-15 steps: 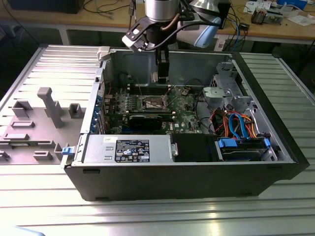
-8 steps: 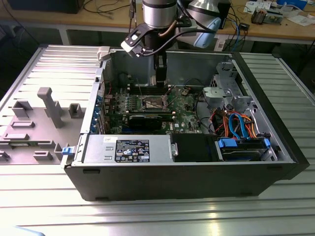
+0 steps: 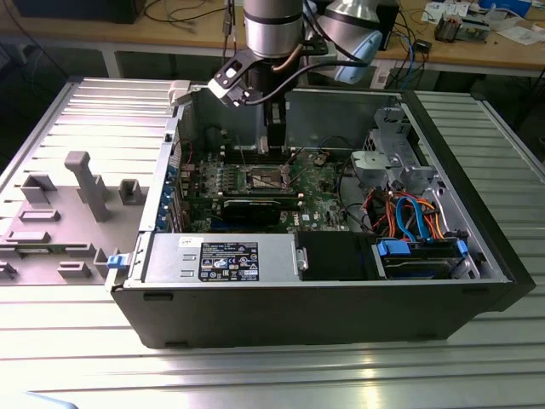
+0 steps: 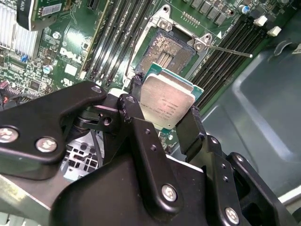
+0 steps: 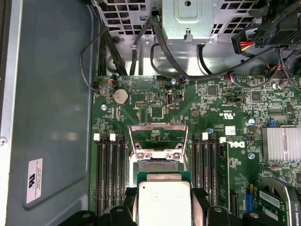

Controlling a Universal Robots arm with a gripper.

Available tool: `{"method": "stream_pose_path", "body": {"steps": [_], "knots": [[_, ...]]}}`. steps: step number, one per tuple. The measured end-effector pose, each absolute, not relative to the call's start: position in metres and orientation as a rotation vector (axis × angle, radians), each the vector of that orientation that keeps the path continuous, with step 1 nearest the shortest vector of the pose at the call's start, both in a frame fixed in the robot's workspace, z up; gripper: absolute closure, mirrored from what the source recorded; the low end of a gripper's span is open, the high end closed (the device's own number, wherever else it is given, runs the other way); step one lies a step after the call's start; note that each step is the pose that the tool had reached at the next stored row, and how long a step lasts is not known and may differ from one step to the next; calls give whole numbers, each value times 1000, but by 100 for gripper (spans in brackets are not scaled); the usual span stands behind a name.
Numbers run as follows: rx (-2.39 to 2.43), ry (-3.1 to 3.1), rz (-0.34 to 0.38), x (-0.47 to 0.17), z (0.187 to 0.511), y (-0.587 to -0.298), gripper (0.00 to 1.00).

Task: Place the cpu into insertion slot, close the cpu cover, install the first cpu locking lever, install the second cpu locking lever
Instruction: 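Place the cpu into insertion slot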

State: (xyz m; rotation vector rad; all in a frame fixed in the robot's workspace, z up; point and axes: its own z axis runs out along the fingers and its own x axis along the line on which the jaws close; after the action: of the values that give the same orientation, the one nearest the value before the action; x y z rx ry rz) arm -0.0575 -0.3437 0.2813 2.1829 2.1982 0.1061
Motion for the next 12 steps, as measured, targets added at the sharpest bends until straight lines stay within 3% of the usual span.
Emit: {"method": "stream_pose_path", "body": {"steps": [12], "knots": [[2172, 2209, 106, -61, 257, -344, 46]]}}
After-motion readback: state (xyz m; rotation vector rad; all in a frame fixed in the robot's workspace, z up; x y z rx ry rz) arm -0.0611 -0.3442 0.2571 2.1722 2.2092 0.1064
